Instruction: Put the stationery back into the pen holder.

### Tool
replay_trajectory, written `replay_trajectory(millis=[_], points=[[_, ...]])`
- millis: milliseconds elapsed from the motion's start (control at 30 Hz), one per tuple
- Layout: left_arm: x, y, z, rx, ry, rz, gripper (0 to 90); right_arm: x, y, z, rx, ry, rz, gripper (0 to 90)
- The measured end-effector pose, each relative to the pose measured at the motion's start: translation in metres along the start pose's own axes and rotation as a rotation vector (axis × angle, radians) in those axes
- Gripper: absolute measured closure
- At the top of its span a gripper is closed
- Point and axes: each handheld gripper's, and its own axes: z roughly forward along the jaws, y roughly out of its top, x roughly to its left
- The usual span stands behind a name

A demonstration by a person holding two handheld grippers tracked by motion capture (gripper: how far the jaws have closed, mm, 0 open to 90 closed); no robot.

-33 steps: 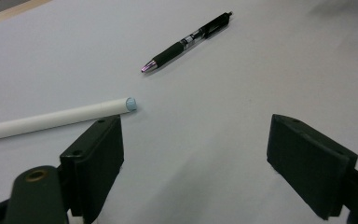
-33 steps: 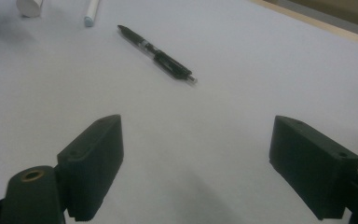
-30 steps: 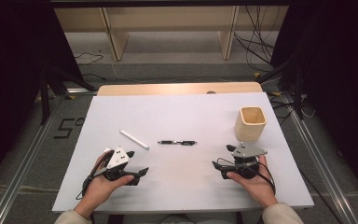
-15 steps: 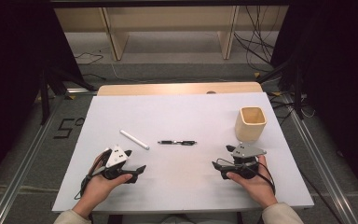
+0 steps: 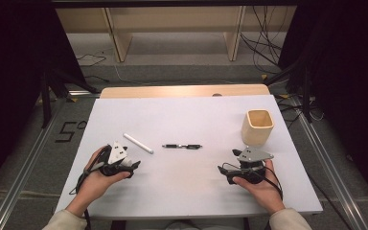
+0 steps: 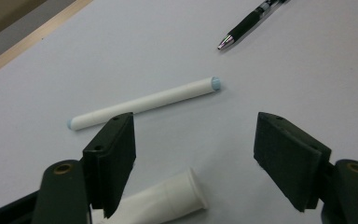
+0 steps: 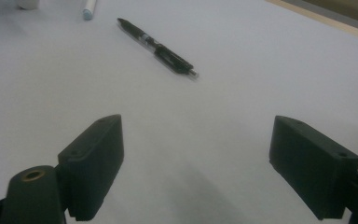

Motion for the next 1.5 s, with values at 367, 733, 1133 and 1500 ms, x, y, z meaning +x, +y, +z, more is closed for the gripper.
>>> replay_trajectory(millis=[367,733,1133,1500], points=[[0.042,0.027,0.015,0.047,-0.046,0.072,37.4,0.0,0.0,-0.001,-0.004,-0.009,0.006,18.7],[0.055,0.042,0.039,0.121,-0.109,0.17,37.8,0.0,0.0,-0.001,-0.006,-0.01,0.008,18.8],[0.042,0.043,0.045,0.145,-0.137,0.193,59.0,0.0,0.0,-0.001,-0.007,-0.009,0.007,18.8],[0.054,0.042,0.055,0.195,-0.167,0.339,56.1,0.0,0.0,0.0,-0.003,-0.008,0.005,18.8]])
